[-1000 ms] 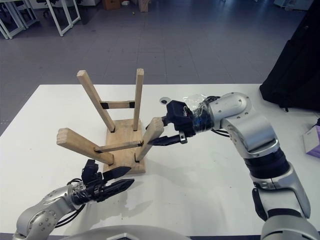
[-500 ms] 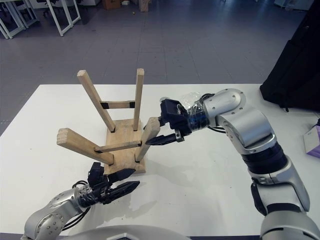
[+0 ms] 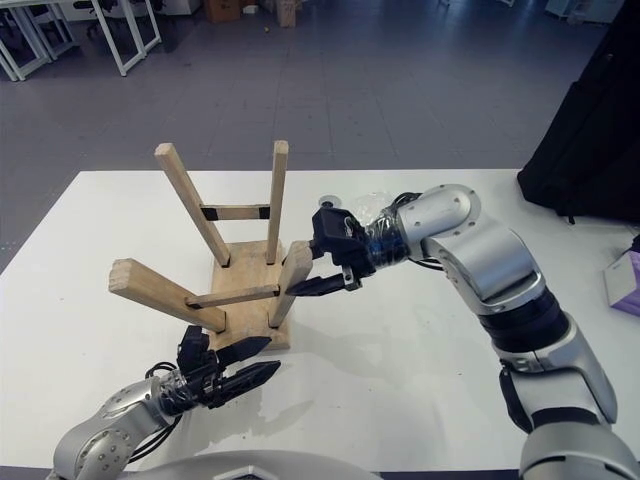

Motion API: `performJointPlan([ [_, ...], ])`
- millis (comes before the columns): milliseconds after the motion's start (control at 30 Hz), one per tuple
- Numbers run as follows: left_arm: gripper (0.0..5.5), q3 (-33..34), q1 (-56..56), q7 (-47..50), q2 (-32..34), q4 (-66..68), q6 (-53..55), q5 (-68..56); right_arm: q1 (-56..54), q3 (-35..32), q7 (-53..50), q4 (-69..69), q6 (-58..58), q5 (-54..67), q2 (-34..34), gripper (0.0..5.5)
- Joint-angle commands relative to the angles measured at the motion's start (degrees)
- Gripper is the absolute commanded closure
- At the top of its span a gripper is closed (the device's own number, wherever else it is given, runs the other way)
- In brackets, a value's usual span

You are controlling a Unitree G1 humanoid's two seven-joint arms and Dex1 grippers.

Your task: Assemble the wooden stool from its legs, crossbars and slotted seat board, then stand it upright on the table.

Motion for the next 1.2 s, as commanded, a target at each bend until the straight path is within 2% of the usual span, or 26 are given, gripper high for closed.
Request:
performJointPlan([
  [33, 1.91, -0.14, 0.1, 0.5, 0.1, 0.53, -0.47, 0.77, 4.97, 4.33, 0.45, -0.04, 2.23, -1.59, -0.08, 3.48],
  [200, 1.91, -0.23, -0.29, 0.24, 0.18, 1.0, -0.35, 0.8, 6.83, 4.31, -1.09, 1.47, 2.7, -0.98, 0.81, 3.48],
  [267, 1.91, -0.32, -0.32, 0.16, 0.15, 1.23, -0.44, 0.91, 7.07, 3.68, -1.4, 1.95, 3.7, 0.36, 1.28, 2.9],
  [300, 1.91, -0.38, -0.43, 0.12, 0.12, 1.42, -0.49, 0.97, 7.15, 3.19, -1.46, 2.15, 4.28, 0.92, 1.61, 2.83],
  [567, 1.91, 0.11, -0.63, -1.06, 0.83, 2.32, -0.9, 1.19, 11.59, -0.28, -4.94, 3.03, 4.45, -0.99, 0.89, 1.22],
  [700, 1.91, 1.96, 3.44, -1.59, 3.37, -1.84, -0.9, 0.9, 18.81, 0.12, -7.68, 0.31, 3.03, -3.94, -1.29, 1.18],
  [900, 1.91, 17.95, 13.04, -3.88, 14.86, -4.35, -1.89, 2.85, 31.81, -2.77, -15.02, -4.83, 3.54, -4.32, -0.83, 1.18],
  [1000, 1.91, 16.73, 11.85, -0.75, 20.43, 0.94, -3.16, 14.1, 34.32, -2.5, -19.46, -4.9, 4.11, -5.35, 1.5, 1.18],
  [1200, 1.91, 13.68, 5.83, 4.46, 21.32, 6.63, -6.73, 26.02, 37.11, 0.14, -22.57, -3.03, 2.01, -8.7, 3.2, 1.18],
])
